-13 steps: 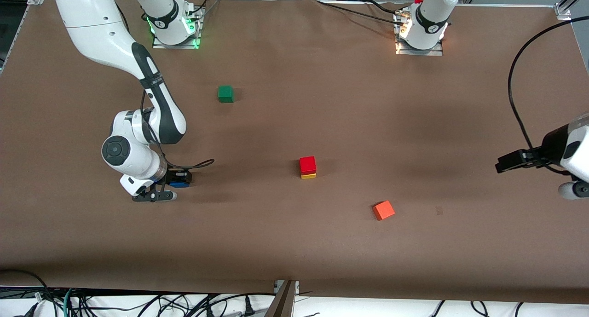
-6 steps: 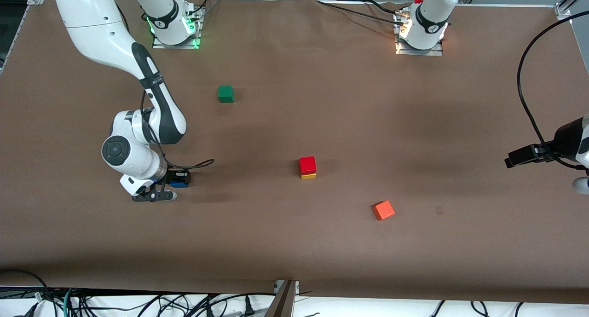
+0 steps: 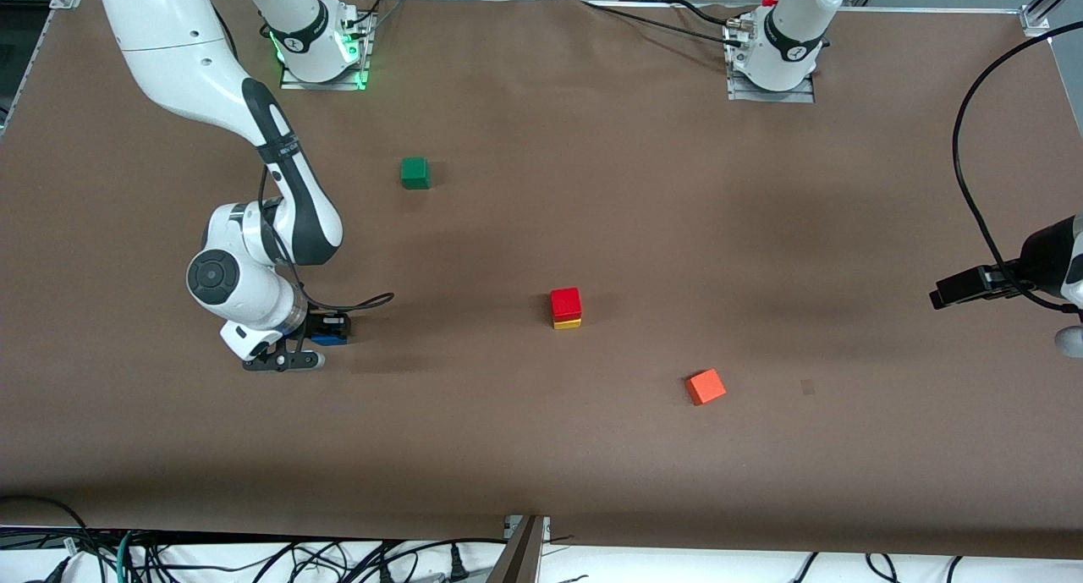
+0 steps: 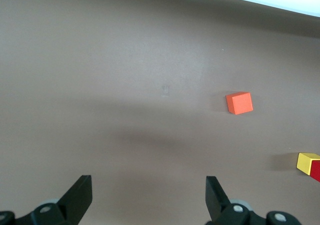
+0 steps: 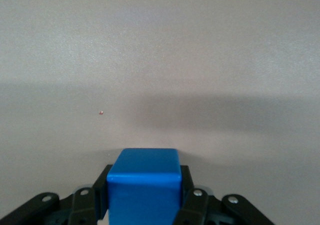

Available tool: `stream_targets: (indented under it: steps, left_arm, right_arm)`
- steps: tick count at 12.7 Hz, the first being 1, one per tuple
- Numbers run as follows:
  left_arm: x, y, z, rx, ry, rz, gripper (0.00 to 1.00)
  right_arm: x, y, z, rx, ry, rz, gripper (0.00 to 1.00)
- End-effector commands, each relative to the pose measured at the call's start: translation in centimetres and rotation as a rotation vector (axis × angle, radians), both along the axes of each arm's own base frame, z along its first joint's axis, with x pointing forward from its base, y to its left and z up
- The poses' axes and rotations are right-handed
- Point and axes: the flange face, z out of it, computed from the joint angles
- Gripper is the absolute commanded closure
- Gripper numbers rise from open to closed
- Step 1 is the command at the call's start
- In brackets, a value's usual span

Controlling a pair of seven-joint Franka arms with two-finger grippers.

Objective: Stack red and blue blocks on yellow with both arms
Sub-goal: 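Open the left gripper and withdraw it from the stack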

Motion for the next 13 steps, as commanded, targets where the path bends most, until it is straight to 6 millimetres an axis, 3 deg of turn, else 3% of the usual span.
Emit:
stream_targets:
  steps: [1, 2, 4, 8, 10, 13]
  left_arm:
    - [-2.6, 0.2, 0.0, -0.003, 0.026, -0.012, 0.0]
    - [-3.7, -0.2, 0.5, -0.007, -0.015, -0.018, 0.0]
    - [-5.7, 0.4, -0.3, -0.016, -0.017, -0.01, 0.0]
    - [-7.2, -0.9, -0.4, 0.019, -0.003, -0.025, 0.0]
    - [-8.0, -1.7, -0.4, 0.036, 0.001, -0.016, 0.0]
    - [-8.1, -1.6, -0.4, 0.07, 0.004, -0.035, 0.0]
  right_arm:
    - [-0.1, 0.2, -0.1, 0.01, -0.003, -0.014, 0.58]
    - [-0.1, 0.2, -0.1, 0.01, -0.004, -0.013, 0.59]
    - [-0.1, 0.2, -0.1, 0.011, -0.003, -0.015, 0.62]
    - [-0.1, 0.4, 0.1, 0.014, -0.002, -0.02, 0.63]
    - [-0.3, 3.6, 1.6, 0.038, -0.011, -0.059, 0.63]
    - [-1.2, 11.0, 5.4, 0.09, -0.011, -0.116, 0.63]
